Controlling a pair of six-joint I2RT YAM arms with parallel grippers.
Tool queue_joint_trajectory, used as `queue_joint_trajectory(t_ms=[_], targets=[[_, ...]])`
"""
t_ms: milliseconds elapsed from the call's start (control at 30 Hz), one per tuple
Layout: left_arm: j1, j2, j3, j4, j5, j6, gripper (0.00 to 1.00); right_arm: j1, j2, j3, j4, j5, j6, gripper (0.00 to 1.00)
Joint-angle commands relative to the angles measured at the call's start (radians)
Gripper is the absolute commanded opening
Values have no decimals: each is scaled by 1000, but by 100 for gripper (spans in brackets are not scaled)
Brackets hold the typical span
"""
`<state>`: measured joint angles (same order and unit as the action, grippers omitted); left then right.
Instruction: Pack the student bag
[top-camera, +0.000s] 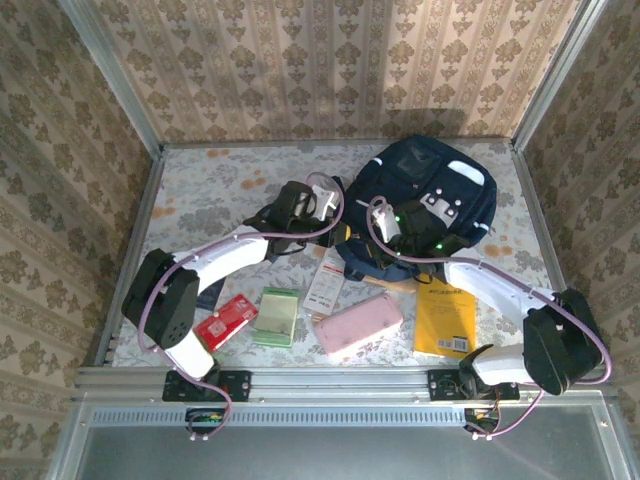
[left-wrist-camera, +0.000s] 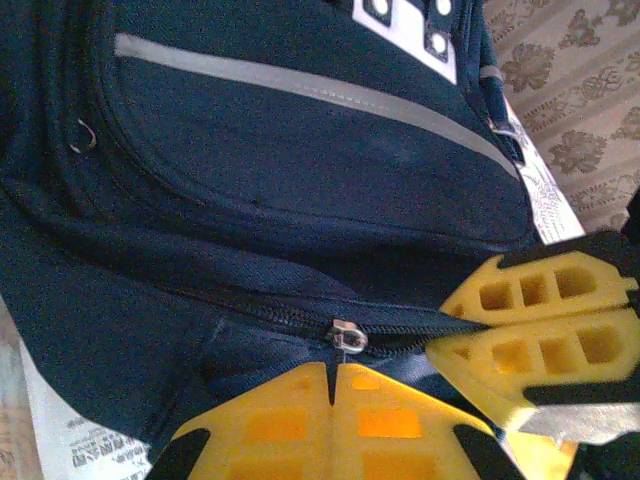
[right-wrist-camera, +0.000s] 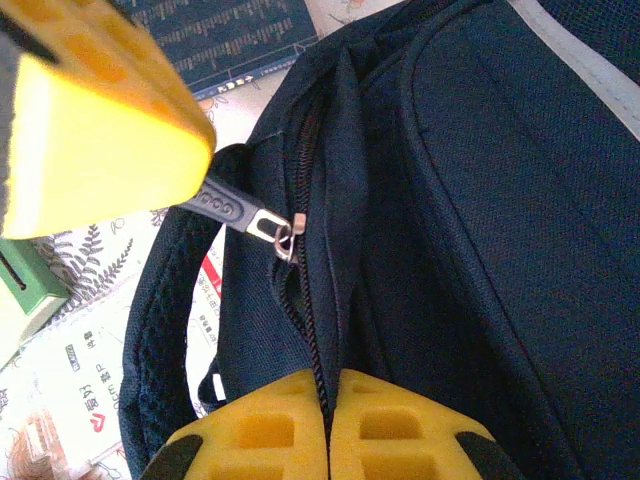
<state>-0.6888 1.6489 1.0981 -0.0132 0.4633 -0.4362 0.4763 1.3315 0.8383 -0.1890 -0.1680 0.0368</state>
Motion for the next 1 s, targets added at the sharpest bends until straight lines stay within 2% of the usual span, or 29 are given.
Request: queue_joint_trajectory(t_ms=[0, 267, 567, 800, 967], targets=[[8, 25, 36, -58, -137, 51, 0, 10, -73, 3, 20, 17, 28, 0], [21, 27, 44, -85, -275, 111, 0, 18, -134, -21, -2, 51, 34, 0], [34, 118, 124, -66, -352, 157, 0, 50, -212, -35, -23, 25, 49, 0], [39, 252, 229, 4, -331, 148, 0, 50, -310, -76, 3, -9, 58, 0], [78, 362, 284, 119, -209, 71, 0, 49, -352, -101, 22, -37, 49, 0]])
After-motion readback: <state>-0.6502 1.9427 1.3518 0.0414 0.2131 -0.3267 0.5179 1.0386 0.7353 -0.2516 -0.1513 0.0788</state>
